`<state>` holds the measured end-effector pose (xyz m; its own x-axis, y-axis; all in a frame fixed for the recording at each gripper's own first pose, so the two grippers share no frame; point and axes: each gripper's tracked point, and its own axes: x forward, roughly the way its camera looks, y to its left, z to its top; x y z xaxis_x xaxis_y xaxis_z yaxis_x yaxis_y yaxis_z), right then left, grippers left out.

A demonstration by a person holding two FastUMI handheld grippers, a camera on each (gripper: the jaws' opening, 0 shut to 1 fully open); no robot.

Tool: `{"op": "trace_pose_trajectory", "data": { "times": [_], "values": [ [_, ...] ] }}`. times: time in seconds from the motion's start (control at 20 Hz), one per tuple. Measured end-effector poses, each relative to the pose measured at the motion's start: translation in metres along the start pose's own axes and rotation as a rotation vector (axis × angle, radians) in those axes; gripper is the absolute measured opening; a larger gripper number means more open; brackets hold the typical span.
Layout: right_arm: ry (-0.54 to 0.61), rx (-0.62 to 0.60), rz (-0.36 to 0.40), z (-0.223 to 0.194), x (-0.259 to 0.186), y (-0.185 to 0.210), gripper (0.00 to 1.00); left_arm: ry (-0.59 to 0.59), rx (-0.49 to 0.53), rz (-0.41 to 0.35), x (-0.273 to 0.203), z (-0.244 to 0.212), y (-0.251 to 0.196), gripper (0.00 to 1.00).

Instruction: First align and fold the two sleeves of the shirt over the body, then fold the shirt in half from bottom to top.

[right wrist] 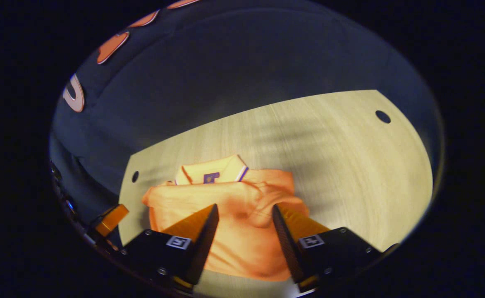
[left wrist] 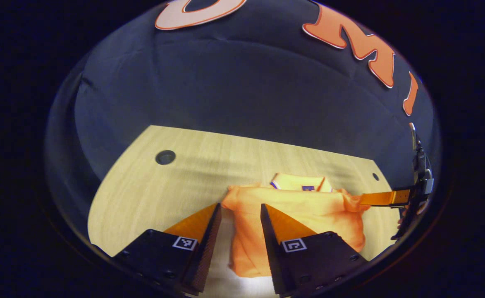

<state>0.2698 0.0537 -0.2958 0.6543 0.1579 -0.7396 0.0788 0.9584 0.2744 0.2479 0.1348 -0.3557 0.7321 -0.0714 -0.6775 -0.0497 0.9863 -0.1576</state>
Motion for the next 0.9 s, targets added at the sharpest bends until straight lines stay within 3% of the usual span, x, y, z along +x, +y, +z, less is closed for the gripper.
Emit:
{"op": "trace_pose_trajectory", "data": {
  "times": [0.05, 0.2, 0.25, 0.35, 0.4, 0.6, 0.85, 0.9],
  "values": [
    [-0.031, -0.021, -0.006, 0.004, 0.0, -0.001, 0.98, 0.002, 0.016, 0.004, 0.006, -0.003, 0.001, 0.59],
    [-0.062, -0.019, -0.019, 0.009, -0.013, -0.002, 0.99, -0.017, 0.021, -0.004, 0.005, -0.002, -0.004, 0.6],
    [-0.088, -0.022, -0.017, 0.011, -0.019, -0.002, 0.99, -0.032, 0.029, -0.002, 0.002, 0.001, -0.004, 0.53],
    [-0.13, -0.029, -0.027, 0.011, -0.034, -0.004, 0.99, -0.05, 0.035, -0.002, -0.013, 0.006, -0.006, 0.65],
    [-0.159, -0.032, -0.017, 0.014, -0.047, 0.0, 0.99, -0.068, 0.039, -0.005, -0.021, 0.009, -0.009, 0.59],
    [-0.306, -0.09, -0.006, 0.025, -0.107, 0.01, 0.99, -0.151, 0.075, -0.002, -0.062, 0.018, -0.027, 0.83],
    [-0.433, -0.184, 0.007, 0.024, -0.172, 0.019, 0.99, -0.253, 0.103, 0.002, -0.127, 0.028, -0.05, 0.92],
    [-0.445, -0.194, 0.014, 0.024, -0.169, 0.023, 0.99, -0.274, 0.109, 0.0, -0.141, 0.03, -0.054, 0.92]
  ]
}}
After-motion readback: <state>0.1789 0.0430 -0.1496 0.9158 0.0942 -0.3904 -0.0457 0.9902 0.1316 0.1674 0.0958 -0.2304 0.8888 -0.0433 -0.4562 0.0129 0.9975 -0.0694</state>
